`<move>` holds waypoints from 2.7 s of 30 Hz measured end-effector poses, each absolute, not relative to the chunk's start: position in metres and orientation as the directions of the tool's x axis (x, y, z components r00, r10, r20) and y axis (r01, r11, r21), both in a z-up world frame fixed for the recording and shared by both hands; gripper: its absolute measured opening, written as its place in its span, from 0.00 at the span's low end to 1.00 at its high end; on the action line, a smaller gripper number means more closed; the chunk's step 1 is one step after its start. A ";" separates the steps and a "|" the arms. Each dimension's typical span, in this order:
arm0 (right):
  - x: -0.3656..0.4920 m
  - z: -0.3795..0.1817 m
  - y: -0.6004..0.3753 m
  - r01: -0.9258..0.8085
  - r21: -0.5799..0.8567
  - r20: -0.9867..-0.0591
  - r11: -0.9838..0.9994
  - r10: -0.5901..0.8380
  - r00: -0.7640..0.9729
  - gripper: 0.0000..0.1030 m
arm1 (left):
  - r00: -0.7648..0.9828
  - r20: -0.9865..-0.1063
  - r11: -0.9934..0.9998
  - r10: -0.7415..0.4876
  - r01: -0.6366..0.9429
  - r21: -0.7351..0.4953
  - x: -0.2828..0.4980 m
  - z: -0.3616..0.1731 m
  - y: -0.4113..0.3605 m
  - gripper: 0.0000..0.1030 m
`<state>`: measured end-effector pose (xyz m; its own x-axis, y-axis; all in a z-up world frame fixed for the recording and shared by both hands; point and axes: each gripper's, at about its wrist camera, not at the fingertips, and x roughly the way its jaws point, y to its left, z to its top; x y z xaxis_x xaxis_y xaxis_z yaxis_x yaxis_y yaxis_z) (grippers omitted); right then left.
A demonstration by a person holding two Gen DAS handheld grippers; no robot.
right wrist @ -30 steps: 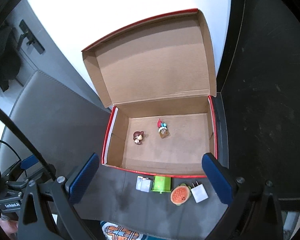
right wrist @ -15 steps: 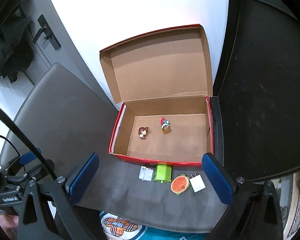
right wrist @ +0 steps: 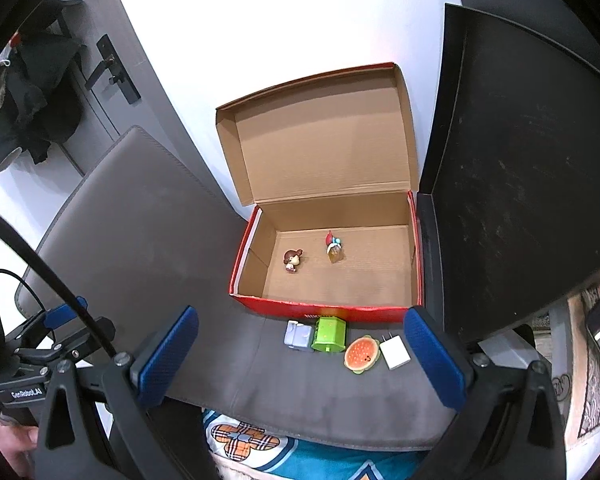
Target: Organize objects
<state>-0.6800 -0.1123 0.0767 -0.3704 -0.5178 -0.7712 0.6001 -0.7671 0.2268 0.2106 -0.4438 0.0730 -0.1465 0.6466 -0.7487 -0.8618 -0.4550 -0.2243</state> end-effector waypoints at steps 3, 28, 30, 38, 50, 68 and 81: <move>-0.675 0.076 -0.109 0.602 0.234 -0.770 -0.764 -0.523 -0.365 1.00 | -0.157 -0.746 -0.462 0.647 -0.859 -0.220 0.215 0.073 -0.448 1.00; -0.651 0.078 -0.080 0.621 0.263 -0.748 -0.738 -0.562 -0.352 1.00 | -0.193 -0.755 -0.488 0.626 -0.853 -0.186 0.243 0.069 -0.456 1.00; -0.651 0.079 -0.078 0.619 0.268 -0.747 -0.738 -0.565 -0.350 1.00 | -0.193 -0.753 -0.488 0.629 -0.852 -0.189 0.246 0.068 -0.454 1.00; -0.651 0.082 -0.075 0.626 0.264 -0.743 -0.734 -0.568 -0.354 1.00 | -0.190 -0.761 -0.493 0.620 -0.849 -0.190 0.250 0.060 -0.446 1.00; -0.661 0.061 -0.078 0.612 0.262 -0.769 -0.747 -0.544 -0.336 1.00 | -0.194 -0.788 -0.533 0.584 -0.824 -0.193 0.241 0.037 -0.436 1.00; -0.684 0.026 -0.102 0.587 0.289 -0.807 -0.756 -0.522 -0.275 1.00 | -0.146 -0.838 -0.561 0.526 -0.800 -0.213 0.219 -0.014 -0.397 1.00; -0.710 -0.018 -0.120 0.544 0.312 -0.852 -0.779 -0.482 -0.202 1.00 | -0.108 -0.869 -0.601 0.483 -0.763 -0.239 0.199 -0.056 -0.369 0.99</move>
<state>-0.7097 -0.1203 -0.0179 -0.2020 -0.4824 -0.8523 0.5435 -0.7792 0.3122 0.1992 -0.3685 -0.0560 -0.1076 0.4825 -0.8692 -0.7629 -0.6007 -0.2390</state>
